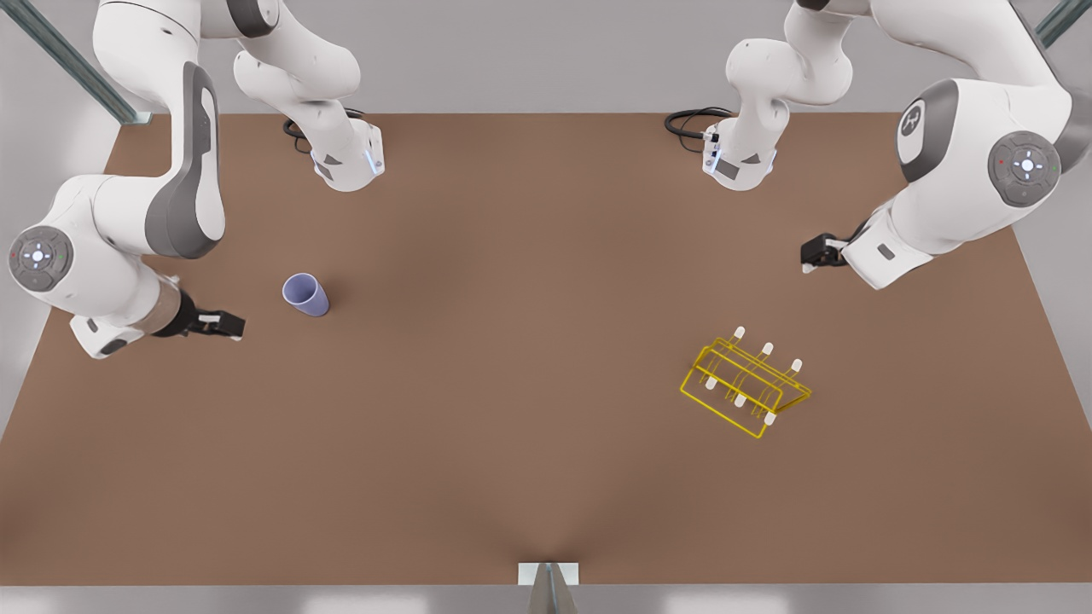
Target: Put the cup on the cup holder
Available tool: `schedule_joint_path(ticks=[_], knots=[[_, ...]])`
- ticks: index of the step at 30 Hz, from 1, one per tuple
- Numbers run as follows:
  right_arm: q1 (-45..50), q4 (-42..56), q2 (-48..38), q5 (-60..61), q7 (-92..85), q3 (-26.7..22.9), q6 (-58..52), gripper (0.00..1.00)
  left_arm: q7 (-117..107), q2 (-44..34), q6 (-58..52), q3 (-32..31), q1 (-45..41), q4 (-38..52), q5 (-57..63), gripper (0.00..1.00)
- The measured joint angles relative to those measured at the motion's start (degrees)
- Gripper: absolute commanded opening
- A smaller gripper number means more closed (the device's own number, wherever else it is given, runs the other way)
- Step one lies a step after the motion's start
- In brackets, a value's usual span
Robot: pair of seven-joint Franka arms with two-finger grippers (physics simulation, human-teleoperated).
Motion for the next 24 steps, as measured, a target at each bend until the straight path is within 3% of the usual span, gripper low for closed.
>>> schedule_joint_path(ticks=[24], knots=[[3.09, -1.25, 2.36, 0.05, 1.10, 0.18, 3.77, 1.00, -0.06, 0.91, -5.42, -1.47, -0.08, -0.46, -0.13, 1.00]])
